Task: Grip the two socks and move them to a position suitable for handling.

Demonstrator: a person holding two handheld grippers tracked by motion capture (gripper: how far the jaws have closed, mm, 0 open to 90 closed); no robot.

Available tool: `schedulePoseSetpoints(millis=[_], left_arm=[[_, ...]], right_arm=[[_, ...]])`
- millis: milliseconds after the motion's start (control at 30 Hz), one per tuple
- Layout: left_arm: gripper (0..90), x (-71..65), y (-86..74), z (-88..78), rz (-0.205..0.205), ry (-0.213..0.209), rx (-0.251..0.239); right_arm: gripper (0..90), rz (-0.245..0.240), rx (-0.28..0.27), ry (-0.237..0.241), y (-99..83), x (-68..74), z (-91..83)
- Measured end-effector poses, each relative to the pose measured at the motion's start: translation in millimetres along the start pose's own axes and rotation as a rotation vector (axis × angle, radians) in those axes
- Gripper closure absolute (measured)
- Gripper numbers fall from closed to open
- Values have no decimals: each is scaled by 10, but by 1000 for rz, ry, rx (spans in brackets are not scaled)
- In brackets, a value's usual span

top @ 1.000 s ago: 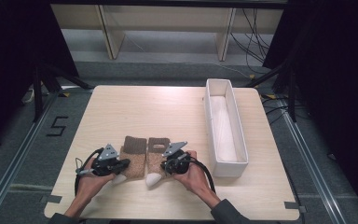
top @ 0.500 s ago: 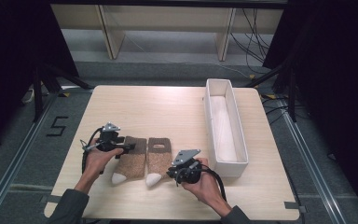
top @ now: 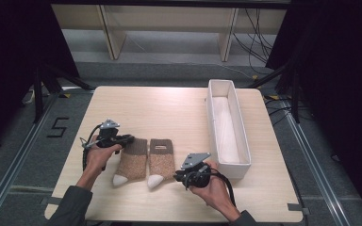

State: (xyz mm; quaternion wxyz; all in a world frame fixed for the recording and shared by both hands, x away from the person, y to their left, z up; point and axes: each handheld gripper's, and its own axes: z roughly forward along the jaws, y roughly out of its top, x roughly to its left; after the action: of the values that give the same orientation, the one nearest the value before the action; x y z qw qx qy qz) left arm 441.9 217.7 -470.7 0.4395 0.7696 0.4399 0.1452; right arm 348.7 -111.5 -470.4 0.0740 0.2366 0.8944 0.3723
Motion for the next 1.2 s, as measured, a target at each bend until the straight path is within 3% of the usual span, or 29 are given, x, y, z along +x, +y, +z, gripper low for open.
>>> schedulePoseSetpoints(millis=[100,133,267,367,467,633,733,833,867,900,967,1000,1033,1200], left_arm=[[779,-127,42,-212,27,-32,-59],[779,-205,54,-328,45,-43,-81],[779,-501,3,-672,96,-96,-160],[777,-724,-115,-869,147,-131,-175],[776,-897,-295,-966,156,-184,-178],[772,-1098,-667,-961,155,-254,-104],[769,-1169,-846,-913,172,-260,-45],[761,-1195,-965,-841,150,-280,-15],[755,-1193,-979,-832,140,-287,-12],[745,-1195,-984,-833,131,-284,-14],[703,-1196,-971,-838,113,-306,-17],[630,-1194,-958,-844,112,-320,-20],[630,-1200,-951,-844,103,-333,-36],[564,-1207,-884,-896,126,-367,-51]], right_arm=[[792,-7,-5,-4,-3,-16,-10],[793,-20,-20,-10,-6,-23,-2],[793,3,-7,-3,-11,-26,-36],[793,-8,-10,-12,-18,-38,-54],[793,-5,-7,-12,-41,-37,-68],[792,-3,-18,-17,-60,-42,-71],[790,17,-5,-10,-70,-41,-95],[787,2,-5,1,-73,-46,-77],[787,22,3,1,-75,-24,-78],[786,2,-12,-4,-76,-31,-58],[783,4,-12,5,-74,-24,-54],[780,12,2,4,-73,-18,-67],[780,12,2,4,-73,-18,-67],[778,7,-13,12,-76,-18,-62]])
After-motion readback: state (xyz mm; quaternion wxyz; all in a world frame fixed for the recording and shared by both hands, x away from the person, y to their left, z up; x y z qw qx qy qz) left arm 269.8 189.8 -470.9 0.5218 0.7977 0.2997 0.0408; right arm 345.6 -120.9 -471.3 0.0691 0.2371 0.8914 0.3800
